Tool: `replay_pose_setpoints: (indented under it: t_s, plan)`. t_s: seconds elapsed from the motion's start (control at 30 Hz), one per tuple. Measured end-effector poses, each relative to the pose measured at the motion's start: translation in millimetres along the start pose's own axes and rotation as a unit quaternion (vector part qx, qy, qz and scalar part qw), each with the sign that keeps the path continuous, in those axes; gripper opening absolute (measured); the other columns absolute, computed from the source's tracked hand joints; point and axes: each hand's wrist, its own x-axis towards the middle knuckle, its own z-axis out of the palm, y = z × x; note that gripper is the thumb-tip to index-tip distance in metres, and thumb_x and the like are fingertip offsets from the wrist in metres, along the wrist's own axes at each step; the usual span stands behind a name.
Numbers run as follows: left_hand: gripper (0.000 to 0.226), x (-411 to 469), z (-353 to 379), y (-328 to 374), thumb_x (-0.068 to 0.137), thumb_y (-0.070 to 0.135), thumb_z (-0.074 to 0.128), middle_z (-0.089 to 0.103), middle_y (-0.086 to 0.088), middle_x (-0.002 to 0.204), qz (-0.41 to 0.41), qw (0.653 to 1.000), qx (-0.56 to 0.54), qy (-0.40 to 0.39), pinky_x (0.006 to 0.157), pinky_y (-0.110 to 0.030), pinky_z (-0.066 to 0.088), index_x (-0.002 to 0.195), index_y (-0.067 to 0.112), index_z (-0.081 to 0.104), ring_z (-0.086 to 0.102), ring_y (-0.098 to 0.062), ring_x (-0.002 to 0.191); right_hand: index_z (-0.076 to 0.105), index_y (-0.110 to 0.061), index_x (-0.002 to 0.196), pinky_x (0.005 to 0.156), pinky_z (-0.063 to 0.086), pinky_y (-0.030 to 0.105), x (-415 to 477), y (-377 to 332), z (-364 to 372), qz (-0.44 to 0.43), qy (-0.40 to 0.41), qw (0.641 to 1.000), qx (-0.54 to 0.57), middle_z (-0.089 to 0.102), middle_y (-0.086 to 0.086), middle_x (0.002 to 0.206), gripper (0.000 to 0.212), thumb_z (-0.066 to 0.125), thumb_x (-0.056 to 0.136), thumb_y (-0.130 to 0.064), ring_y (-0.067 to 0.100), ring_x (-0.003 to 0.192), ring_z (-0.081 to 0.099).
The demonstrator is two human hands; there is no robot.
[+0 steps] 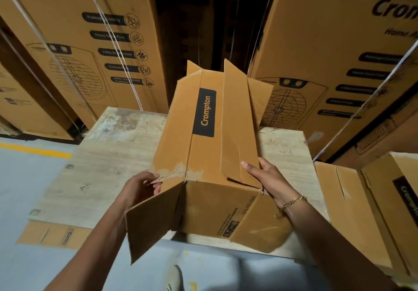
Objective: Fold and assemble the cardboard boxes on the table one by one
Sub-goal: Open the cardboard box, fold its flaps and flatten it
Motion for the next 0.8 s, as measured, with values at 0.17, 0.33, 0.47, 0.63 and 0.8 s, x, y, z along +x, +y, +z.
replay_pose_setpoints:
  t_s: [0.17, 0.33, 0.47, 0.63, 0.8]
  plan:
    - [0.021, -18.2, -3.7, 18.5, 0.093, -0.01, 0.051, 0.056, -0.015, 0.088, 0.132, 0.979, 0.1, 0.119, 0.079, -0.041, 0.054, 0.091, 0.01, 0.047, 0.059, -0.028, 0.083, 0.048, -0.041, 0.141, 0.09, 0.055, 0.043, -1.7, -7.6, 1.0, -0.008, 0.042, 0.999, -0.006, 0.062, -0.006, 0.131, 0.094, 0.042, 0.066, -0.097, 0.017, 0.111, 0.062]
    - [0.034, -6.6, 8.2, 53.7, 0.089, -0.003, 0.069, 0.072, -0.021, 0.102, 0.158, 0.944, 0.263, 0.121, 0.075, -0.042, 0.059, 0.116, 0.006, 0.05, 0.074, -0.035, 0.087, 0.05, -0.039, 0.139, 0.101, 0.048, 0.049, 0.3, -44.3, -3.4, -0.079, 0.073, 0.993, -0.041, 0.058, -0.018, 0.126, 0.079, 0.048, 0.077, -0.088, 0.013, 0.117, 0.055]
    - [0.04, 17.1, 14.2, 62.5, 0.089, 0.004, 0.074, 0.072, -0.016, 0.099, 0.185, 0.907, 0.344, 0.16, 0.07, -0.042, 0.058, 0.119, 0.01, 0.047, 0.073, -0.029, 0.075, 0.064, -0.027, 0.114, 0.065, 0.063, 0.038, 29.4, -37.7, -20.4, -0.072, 0.198, 0.974, -0.087, 0.07, -0.003, 0.109, 0.024, 0.059, 0.091, -0.024, 0.018, 0.089, 0.068]
    - [0.048, 56.8, 7.4, 73.8, 0.082, 0.008, 0.08, 0.073, -0.01, 0.094, 0.189, 0.873, 0.402, 0.202, 0.064, -0.042, 0.058, 0.117, 0.015, 0.048, 0.075, -0.029, 0.071, 0.065, -0.022, 0.112, 0.058, 0.061, 0.035, 68.9, -19.2, -32.1, -0.034, 0.209, 0.973, -0.092, 0.072, 0.0, 0.103, 0.02, 0.064, 0.093, -0.023, 0.027, 0.075, 0.074]
    - [0.044, 106.6, 4.6, 78.0, 0.082, 0.012, 0.081, 0.073, -0.008, 0.1, 0.181, 0.872, 0.408, 0.199, 0.057, -0.034, 0.052, 0.113, 0.014, 0.051, 0.075, -0.023, 0.067, 0.066, -0.023, 0.109, 0.065, 0.063, 0.045, 109.1, -9.6, -25.8, -0.002, 0.229, 0.964, -0.131, 0.072, -0.001, 0.098, 0.019, 0.066, 0.091, -0.029, 0.025, 0.069, 0.074]
